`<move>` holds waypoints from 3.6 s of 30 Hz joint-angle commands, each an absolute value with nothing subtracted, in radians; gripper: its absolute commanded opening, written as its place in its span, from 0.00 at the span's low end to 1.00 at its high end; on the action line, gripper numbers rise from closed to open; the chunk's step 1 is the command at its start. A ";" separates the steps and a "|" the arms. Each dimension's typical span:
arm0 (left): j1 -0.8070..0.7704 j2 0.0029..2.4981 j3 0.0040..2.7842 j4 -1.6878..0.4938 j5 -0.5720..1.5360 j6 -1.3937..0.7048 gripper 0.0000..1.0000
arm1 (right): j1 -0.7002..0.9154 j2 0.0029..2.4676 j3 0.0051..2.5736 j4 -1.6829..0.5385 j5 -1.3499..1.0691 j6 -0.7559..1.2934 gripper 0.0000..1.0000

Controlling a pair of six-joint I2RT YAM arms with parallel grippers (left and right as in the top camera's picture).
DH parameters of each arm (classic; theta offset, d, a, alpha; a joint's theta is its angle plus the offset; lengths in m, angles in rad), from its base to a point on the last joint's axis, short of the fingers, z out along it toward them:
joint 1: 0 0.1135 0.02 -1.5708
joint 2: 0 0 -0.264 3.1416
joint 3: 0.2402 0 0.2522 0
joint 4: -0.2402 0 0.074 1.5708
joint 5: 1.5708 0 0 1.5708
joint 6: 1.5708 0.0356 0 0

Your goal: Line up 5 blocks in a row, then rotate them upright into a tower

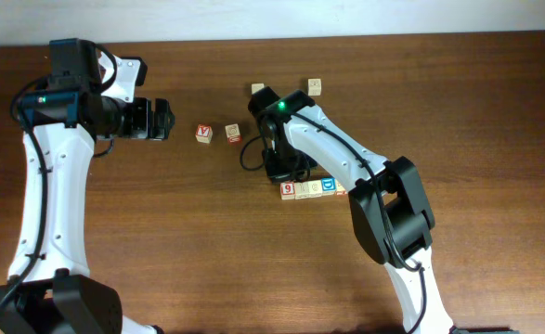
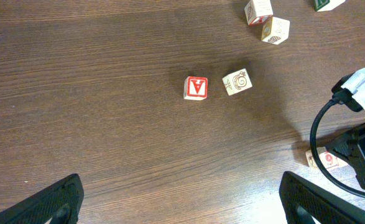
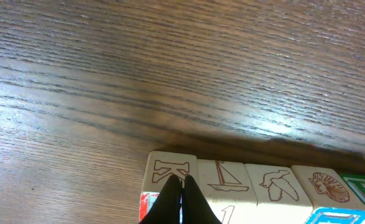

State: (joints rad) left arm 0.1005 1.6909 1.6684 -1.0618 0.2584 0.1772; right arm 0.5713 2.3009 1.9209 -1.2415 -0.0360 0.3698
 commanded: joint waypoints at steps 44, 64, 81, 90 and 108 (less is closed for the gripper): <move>0.101 1.694 1.689 -1.061 0.266 0.173 0.99 | 0.049 1.864 2.139 -1.627 -0.341 -0.019 0.05; 0.101 1.694 1.689 -1.011 0.305 0.172 0.99 | -0.149 1.865 1.763 -1.369 -0.618 -0.107 0.04; -0.342 1.836 1.392 -0.783 0.316 -0.402 0.00 | -0.175 1.879 1.522 -1.263 -0.563 -0.186 0.04; -0.406 1.836 1.341 -0.720 0.223 -0.510 0.00 | -0.041 1.990 1.479 -1.162 -0.474 -0.183 0.04; -0.395 1.836 1.341 -0.712 0.133 -0.534 0.00 | 0.087 2.116 1.475 -1.132 -0.463 -0.144 0.04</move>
State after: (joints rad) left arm -0.4007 1.8408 1.3514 -0.7136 0.1448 -0.5213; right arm 0.0807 2.1025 1.4822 -1.1210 -0.4675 -0.1738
